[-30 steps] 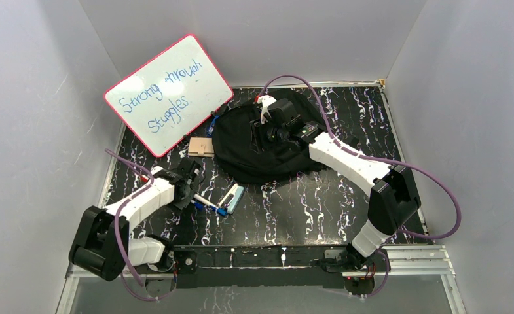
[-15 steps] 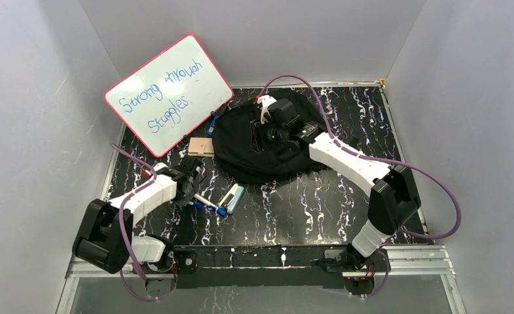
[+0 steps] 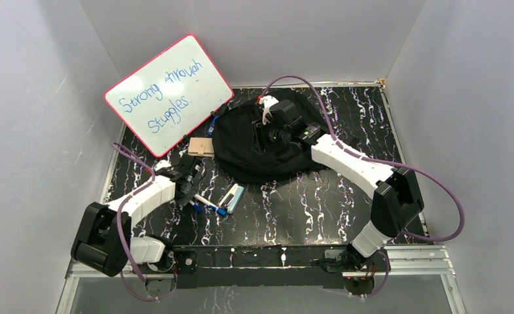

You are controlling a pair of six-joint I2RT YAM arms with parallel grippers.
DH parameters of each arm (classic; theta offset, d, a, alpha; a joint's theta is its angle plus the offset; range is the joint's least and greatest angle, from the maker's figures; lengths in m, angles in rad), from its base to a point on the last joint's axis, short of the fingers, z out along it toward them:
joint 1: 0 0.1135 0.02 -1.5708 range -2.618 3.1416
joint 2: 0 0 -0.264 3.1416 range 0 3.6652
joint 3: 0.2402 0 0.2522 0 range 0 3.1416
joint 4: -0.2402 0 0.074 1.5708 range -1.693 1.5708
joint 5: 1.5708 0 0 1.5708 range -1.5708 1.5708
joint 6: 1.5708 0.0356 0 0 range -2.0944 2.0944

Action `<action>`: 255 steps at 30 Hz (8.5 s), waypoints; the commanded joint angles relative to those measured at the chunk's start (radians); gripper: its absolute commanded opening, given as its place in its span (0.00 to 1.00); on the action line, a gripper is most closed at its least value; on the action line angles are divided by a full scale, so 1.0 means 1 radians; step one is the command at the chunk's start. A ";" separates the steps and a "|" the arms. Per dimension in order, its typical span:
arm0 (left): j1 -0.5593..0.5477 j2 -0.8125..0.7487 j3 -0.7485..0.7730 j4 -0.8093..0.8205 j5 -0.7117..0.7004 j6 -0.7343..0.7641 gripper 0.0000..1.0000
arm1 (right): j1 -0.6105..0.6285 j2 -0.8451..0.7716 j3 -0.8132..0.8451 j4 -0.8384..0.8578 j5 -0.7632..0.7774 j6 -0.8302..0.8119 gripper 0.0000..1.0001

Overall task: Pack the student bag
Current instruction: Pick up the stationery from the center of the board, then place the stationery in the student bag.

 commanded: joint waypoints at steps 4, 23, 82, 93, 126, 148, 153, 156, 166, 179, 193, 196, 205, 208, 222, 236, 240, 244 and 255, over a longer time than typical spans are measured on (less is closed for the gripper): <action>0.002 -0.218 0.039 -0.079 0.032 0.102 0.00 | -0.003 -0.055 -0.013 0.066 -0.030 0.025 0.52; 0.003 -0.426 0.010 0.847 0.600 0.331 0.00 | -0.005 -0.143 -0.153 0.468 -0.412 0.316 0.64; 0.003 -0.207 0.026 1.066 0.791 0.225 0.38 | -0.008 -0.027 -0.105 0.458 -0.526 0.298 0.03; 0.003 -0.181 0.030 1.079 0.809 0.217 0.21 | -0.008 -0.010 -0.076 0.413 -0.540 0.255 0.03; 0.003 -0.109 0.031 0.867 0.745 0.316 0.00 | -0.022 0.162 0.293 -0.047 0.405 -0.270 0.69; 0.003 -0.099 0.014 0.852 0.724 0.309 0.00 | -0.025 0.500 0.554 -0.080 0.767 -0.548 0.56; 0.003 -0.070 0.036 0.875 0.697 0.287 0.00 | -0.027 0.494 0.549 -0.075 0.771 -0.541 0.39; 0.003 -0.026 0.074 0.901 0.679 0.269 0.00 | -0.026 0.473 0.540 -0.070 0.745 -0.524 0.28; 0.003 0.229 0.301 0.947 0.492 0.157 0.00 | -0.032 0.407 0.527 -0.081 0.665 -0.475 0.02; -0.026 0.532 0.536 1.071 0.431 0.026 0.00 | -0.073 0.322 0.521 -0.106 0.454 -0.364 0.00; -0.119 0.697 0.669 1.116 0.439 0.040 0.00 | -0.138 0.282 0.540 -0.125 0.255 -0.282 0.00; -0.135 0.718 0.688 1.123 0.465 0.042 0.00 | -0.143 0.276 0.537 -0.128 0.242 -0.278 0.00; -0.171 0.776 0.756 1.141 0.515 0.053 0.00 | -0.159 0.269 0.534 -0.131 0.215 -0.267 0.00; -0.175 0.809 0.795 1.151 0.547 0.058 0.00 | -0.160 0.269 0.531 -0.133 0.210 -0.267 0.00; -0.166 0.805 0.782 1.153 0.617 0.069 0.34 | -0.171 0.247 0.494 -0.117 0.204 -0.267 0.00; -0.143 0.662 0.690 1.062 0.622 0.122 0.45 | -0.178 0.236 0.460 -0.107 0.204 -0.267 0.00; -0.143 0.572 0.652 1.002 0.600 0.211 0.45 | -0.179 0.240 0.462 -0.106 0.198 -0.267 0.04; -0.140 0.470 0.572 0.960 0.555 0.285 0.45 | -0.179 0.243 0.464 -0.107 0.187 -0.267 0.06; -0.128 0.209 0.347 0.727 0.401 0.440 0.45 | -0.177 0.240 0.442 -0.104 0.131 -0.268 0.31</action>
